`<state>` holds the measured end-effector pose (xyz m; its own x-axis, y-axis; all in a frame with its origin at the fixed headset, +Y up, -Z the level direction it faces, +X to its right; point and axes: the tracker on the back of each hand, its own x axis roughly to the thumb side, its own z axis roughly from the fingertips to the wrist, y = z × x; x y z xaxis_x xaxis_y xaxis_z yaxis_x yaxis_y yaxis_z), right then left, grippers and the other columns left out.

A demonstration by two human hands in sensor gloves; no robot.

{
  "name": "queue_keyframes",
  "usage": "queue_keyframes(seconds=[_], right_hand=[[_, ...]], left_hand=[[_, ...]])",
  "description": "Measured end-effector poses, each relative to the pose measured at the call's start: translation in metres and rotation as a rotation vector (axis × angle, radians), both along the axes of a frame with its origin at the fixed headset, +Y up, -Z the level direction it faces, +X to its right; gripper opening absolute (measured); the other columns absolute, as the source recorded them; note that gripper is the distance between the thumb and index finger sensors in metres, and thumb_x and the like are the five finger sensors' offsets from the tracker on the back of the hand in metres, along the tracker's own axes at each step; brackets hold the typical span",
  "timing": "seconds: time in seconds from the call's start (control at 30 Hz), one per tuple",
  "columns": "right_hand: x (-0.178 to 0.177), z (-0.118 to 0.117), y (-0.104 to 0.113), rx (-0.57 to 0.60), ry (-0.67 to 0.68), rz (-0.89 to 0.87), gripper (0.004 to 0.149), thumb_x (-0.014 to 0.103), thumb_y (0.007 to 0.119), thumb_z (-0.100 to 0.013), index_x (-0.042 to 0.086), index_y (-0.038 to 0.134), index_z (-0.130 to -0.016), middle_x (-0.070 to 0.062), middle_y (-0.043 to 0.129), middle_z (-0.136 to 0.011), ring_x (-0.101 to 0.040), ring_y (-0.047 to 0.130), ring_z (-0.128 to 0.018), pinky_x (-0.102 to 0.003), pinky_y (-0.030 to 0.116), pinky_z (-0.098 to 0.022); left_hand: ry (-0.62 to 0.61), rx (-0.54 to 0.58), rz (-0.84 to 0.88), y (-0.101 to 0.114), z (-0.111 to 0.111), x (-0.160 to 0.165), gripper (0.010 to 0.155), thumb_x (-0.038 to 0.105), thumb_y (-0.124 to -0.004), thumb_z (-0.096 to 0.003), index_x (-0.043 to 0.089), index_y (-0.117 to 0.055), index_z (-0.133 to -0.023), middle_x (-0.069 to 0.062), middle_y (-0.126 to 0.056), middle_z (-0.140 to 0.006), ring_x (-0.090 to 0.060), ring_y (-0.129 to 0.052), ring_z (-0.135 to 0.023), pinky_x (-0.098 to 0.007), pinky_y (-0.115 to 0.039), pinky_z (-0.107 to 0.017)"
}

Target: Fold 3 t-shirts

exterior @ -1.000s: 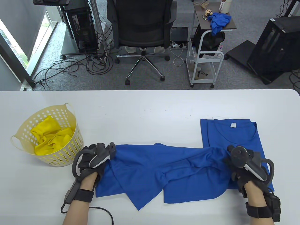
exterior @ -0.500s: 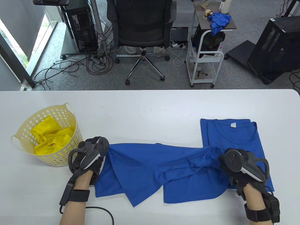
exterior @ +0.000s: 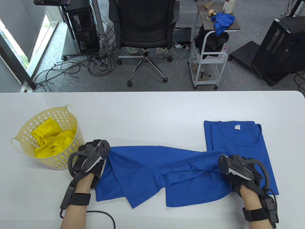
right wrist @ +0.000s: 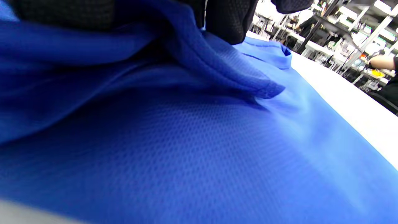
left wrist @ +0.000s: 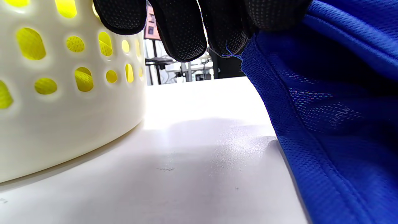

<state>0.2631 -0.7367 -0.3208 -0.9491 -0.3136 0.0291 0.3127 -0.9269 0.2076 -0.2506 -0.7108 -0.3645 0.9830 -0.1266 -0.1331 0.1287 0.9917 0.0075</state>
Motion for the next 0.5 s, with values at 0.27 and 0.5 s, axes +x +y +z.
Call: queue_keyframes(seconds=[0.27, 0.5], right_hand=[[0.02, 0.01, 0.033, 0.231, -0.046, -0.098, 0.04, 0.04, 0.082, -0.039, 0.037, 0.081, -0.08, -0.001, 0.082, -0.095, -0.034, 0.083, -0.086, -0.065, 0.055, -0.069], [0.053, -0.024, 0.062, 0.001, -0.121, -0.16, 0.038, 0.028, 0.083, -0.044, 0.028, 0.082, -0.082, -0.001, 0.091, -0.083, -0.031, 0.092, -0.075, -0.058, 0.067, -0.064]], left_hand=[[0.003, 0.002, 0.003, -0.001, 0.0, -0.001, 0.041, 0.044, -0.068, -0.0452, 0.044, -0.069, -0.086, 0.015, -0.075, -0.099, -0.013, -0.081, -0.091, -0.046, -0.068, -0.074], [-0.061, -0.015, 0.06, 0.026, -0.011, 0.029, 0.041, 0.042, -0.069, -0.0467, 0.041, -0.071, -0.087, 0.013, -0.079, -0.097, -0.013, -0.086, -0.087, -0.045, -0.071, -0.072]])
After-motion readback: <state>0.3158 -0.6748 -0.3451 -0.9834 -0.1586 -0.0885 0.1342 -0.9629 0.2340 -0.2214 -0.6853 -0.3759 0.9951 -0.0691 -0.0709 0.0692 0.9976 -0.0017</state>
